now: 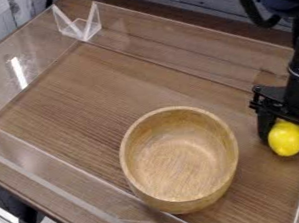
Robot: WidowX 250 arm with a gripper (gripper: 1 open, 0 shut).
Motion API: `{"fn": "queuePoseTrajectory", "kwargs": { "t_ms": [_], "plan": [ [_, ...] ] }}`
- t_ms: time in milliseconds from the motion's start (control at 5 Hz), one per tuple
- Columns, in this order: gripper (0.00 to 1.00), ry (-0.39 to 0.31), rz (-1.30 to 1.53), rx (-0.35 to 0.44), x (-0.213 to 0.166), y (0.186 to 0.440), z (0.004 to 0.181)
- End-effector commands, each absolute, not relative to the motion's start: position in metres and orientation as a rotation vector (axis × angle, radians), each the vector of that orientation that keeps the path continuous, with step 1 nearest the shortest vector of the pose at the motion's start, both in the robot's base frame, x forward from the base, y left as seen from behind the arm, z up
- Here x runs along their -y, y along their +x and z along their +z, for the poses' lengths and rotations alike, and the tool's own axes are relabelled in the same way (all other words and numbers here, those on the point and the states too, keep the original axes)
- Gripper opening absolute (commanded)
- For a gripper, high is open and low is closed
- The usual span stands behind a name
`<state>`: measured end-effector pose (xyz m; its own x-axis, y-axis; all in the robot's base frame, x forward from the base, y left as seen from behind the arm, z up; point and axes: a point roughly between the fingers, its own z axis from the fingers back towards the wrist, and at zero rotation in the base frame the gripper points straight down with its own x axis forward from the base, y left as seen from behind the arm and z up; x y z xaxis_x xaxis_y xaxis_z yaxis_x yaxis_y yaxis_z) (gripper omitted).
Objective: Put the lemon in the brown bowl
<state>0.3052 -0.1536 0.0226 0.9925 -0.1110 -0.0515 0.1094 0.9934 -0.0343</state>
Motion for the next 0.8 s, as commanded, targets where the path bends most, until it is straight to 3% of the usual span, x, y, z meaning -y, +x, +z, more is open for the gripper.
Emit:
{"fn": "queuePoseTrajectory", "kwargs": {
  "t_ms": [0, 600],
  "plan": [
    [0.0, -0.056, -0.113, 0.0, 0.1585, 0.3142, 0.037],
    [0.0, -0.067, -0.109, 0.003, 0.1573, 0.3144, 0.037]
  ]
}}
